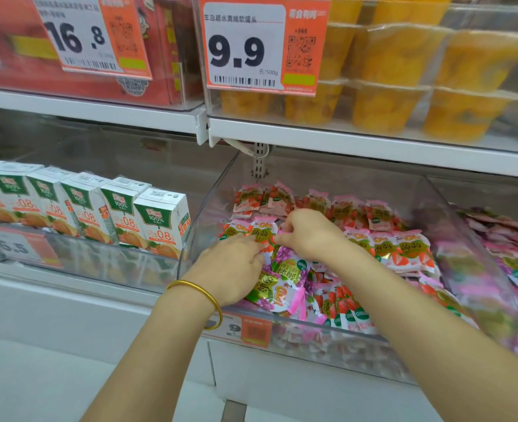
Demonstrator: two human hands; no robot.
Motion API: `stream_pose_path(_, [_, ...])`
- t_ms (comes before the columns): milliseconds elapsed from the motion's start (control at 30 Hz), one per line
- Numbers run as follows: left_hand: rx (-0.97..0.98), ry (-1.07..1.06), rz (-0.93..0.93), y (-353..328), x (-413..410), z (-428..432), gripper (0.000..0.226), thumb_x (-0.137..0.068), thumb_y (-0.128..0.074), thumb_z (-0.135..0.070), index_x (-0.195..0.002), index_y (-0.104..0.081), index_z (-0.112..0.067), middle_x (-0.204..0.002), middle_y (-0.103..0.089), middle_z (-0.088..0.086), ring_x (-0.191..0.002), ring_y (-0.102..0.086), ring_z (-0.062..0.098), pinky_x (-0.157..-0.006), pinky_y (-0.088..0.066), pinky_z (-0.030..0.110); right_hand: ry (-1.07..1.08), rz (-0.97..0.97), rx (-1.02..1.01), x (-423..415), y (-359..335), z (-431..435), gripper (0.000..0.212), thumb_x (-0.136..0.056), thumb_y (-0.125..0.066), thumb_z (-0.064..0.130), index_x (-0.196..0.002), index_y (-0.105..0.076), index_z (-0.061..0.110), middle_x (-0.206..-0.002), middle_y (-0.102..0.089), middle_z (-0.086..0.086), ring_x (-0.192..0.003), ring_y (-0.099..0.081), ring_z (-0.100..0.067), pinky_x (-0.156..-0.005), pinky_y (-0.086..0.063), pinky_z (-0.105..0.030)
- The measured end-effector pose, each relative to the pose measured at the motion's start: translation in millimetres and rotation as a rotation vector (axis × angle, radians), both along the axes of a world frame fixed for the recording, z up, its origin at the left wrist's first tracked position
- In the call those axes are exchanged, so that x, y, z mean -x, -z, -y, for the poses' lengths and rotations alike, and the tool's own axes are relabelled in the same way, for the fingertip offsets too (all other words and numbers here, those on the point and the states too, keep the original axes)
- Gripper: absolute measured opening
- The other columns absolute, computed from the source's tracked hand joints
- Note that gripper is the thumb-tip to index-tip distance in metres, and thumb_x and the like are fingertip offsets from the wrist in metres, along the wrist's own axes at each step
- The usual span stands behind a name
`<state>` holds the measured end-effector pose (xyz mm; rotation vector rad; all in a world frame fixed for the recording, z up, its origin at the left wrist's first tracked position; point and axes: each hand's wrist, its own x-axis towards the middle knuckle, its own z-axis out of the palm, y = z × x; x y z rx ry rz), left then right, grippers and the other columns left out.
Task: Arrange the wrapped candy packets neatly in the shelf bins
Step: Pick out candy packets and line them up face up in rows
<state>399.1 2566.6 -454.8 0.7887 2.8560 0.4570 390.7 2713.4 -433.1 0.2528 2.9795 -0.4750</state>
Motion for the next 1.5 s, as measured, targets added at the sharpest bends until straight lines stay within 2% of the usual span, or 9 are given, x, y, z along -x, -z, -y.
stream_pose_path(167, [0.003, -0.011, 0.022, -2, -2, 1, 0.042, -0.1, -0.03, -0.026, -0.138, -0.041, -0.012, -0.148, -0.035, 0.005, -0.138, -0.026, 0.018, -0.113, -0.021, 0.033, 0.044, -0.112, 0.072, -3, -3, -8, 0.008, -0.088, -0.06, 0.011, -0.08, -0.06, 0.01, -0.088, -0.068, -0.009, -0.078, -0.065, -0.022, -0.07, -0.056, -0.036])
stream_pose_path(400, [0.061, -0.023, 0.01, -4, -5, 0, 0.04, -0.1, -0.029, -0.025, -0.134, -0.044, -0.009, -0.142, -0.041, 0.007, -0.134, -0.032, 0.021, -0.112, -0.024, 0.035, 0.082, -0.141, 0.474, -38, -20, -27, 0.005, -0.093, -0.055, 0.014, -0.09, -0.052, 0.01, -0.1, -0.059, -0.013, -0.07, -0.062, -0.02, -0.065, -0.059, -0.037])
stream_pose_path(567, [0.074, -0.026, -0.005, -4, -6, -1, 0.04, -0.1, -0.029, -0.025, -0.134, -0.044, -0.01, -0.142, -0.041, 0.007, -0.135, -0.03, 0.021, -0.112, -0.024, 0.034, -0.031, -0.026, 0.394, -46, -14, -17, 0.059, -0.077, -0.076, 0.022, -0.126, -0.043, 0.015, -0.127, -0.053, -0.008, -0.097, -0.059, -0.02, -0.08, -0.052, -0.035])
stream_pose_path(800, [0.004, -0.058, -0.032, 1, -2, -1, 0.032, -0.098, -0.034, -0.019, -0.118, -0.055, -0.005, -0.126, -0.053, 0.01, -0.12, -0.045, 0.025, -0.102, -0.036, 0.04, 0.172, -0.398, 0.623, -58, -24, -64, 0.054, -0.073, -0.076, -0.001, -0.119, -0.051, 0.01, -0.099, -0.068, -0.013, -0.089, -0.066, -0.028, -0.081, -0.055, -0.043])
stream_pose_path(900, [-0.097, -0.091, -0.089, -3, -4, -8, 0.028, -0.095, -0.04, -0.016, -0.114, -0.056, -0.004, -0.117, -0.057, 0.011, -0.114, -0.05, 0.029, -0.095, -0.041, 0.042, 0.153, -0.411, 0.778, -73, -30, -76, 0.043, -0.074, -0.073, -0.006, -0.111, -0.056, 0.008, -0.09, -0.072, -0.008, -0.085, -0.069, -0.023, -0.076, -0.057, -0.034])
stream_pose_path(1000, [-0.42, -0.088, -0.1, -20, -19, -26, 0.033, -0.095, -0.046, -0.019, -0.127, -0.054, -0.012, -0.128, -0.055, 0.004, -0.121, -0.049, 0.02, -0.101, -0.037, 0.031, 0.114, -0.387, 0.883, -82, -30, -81, 0.036, -0.075, -0.071, -0.006, -0.105, -0.061, 0.011, -0.085, -0.074, -0.005, -0.079, -0.071, -0.018, -0.071, -0.055, -0.029])
stream_pose_path(1167, [-0.882, 0.066, 0.274, -40, -48, -65, 0.05, -0.084, -0.066, -0.02, -0.13, -0.047, -0.022, -0.119, -0.06, -0.006, -0.103, -0.061, 0.005, -0.091, -0.051, 0.029, 0.085, -0.405, 1.078, -97, -35, -88, 0.033, -0.077, -0.068, -0.007, -0.105, -0.061, 0.008, -0.088, -0.074, -0.009, -0.074, -0.07, -0.02, -0.061, -0.055, -0.029])
stream_pose_path(1400, [-0.97, 0.085, 0.226, -52, -71, -111, 0.029, -0.076, -0.074, -0.014, -0.098, -0.056, -0.021, -0.088, -0.069, -0.003, -0.074, -0.067, 0.006, -0.07, -0.056, 0.028, 0.098, -0.497, 1.093, -131, -44, -115, 0.038, -0.073, -0.074, 0.0, -0.107, -0.061, 0.01, -0.093, -0.074, -0.008, -0.083, -0.07, -0.023, -0.074, -0.056, -0.038])
stream_pose_path(1500, [-0.989, 0.177, 0.268, -52, -88, -142, 0.025, -0.075, -0.074, -0.013, -0.092, -0.057, -0.017, -0.083, -0.071, -0.003, -0.074, -0.068, 0.008, -0.071, -0.056, 0.029, 0.111, -0.55, 1.045, -157, -45, -141, 0.034, -0.073, -0.072, -0.005, -0.1, -0.062, 0.013, -0.086, -0.073, -0.006, -0.075, -0.069, -0.017, -0.068, -0.055, -0.028])
